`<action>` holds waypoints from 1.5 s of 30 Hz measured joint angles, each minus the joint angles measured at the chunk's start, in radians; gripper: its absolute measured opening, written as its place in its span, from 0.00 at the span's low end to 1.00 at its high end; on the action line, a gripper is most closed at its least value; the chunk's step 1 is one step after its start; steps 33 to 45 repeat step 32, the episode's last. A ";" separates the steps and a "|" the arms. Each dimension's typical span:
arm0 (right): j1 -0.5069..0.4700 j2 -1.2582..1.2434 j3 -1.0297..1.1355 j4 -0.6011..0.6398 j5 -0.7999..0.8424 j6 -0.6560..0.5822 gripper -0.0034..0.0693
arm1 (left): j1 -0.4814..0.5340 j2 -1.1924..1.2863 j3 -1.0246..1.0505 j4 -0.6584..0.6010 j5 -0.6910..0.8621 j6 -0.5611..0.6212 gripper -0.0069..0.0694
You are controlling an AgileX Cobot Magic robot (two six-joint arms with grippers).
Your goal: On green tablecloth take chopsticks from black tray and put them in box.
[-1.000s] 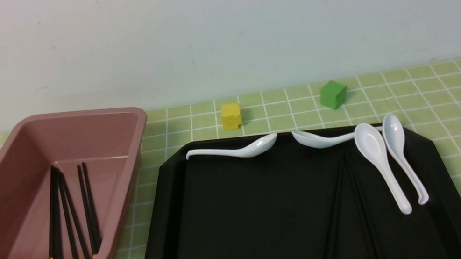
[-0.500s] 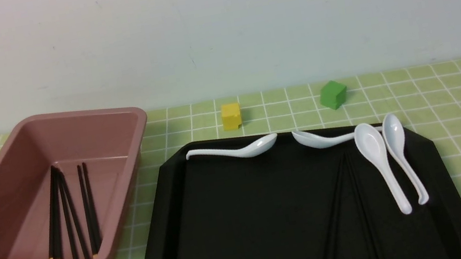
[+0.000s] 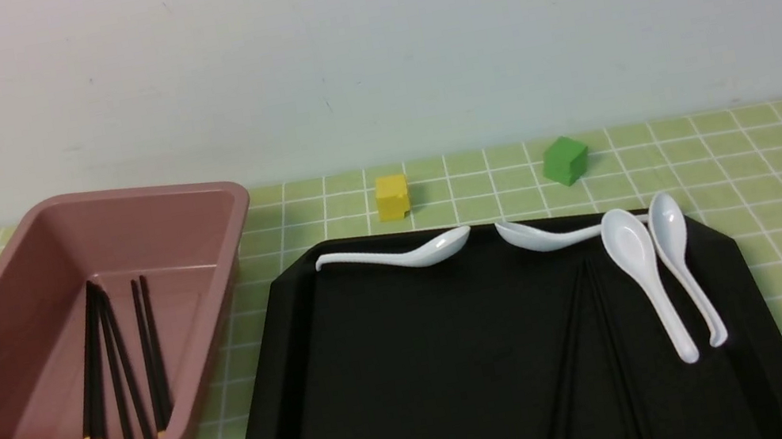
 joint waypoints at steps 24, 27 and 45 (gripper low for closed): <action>0.000 0.000 0.000 0.000 0.000 0.000 0.38 | 0.000 0.000 0.000 0.000 0.000 0.000 0.14; 0.000 0.000 0.000 0.000 0.000 0.000 0.38 | 0.000 0.000 0.000 0.000 0.000 0.000 0.15; 0.000 0.000 0.000 -0.001 0.000 0.000 0.38 | 0.000 0.000 0.000 0.000 0.000 0.000 0.16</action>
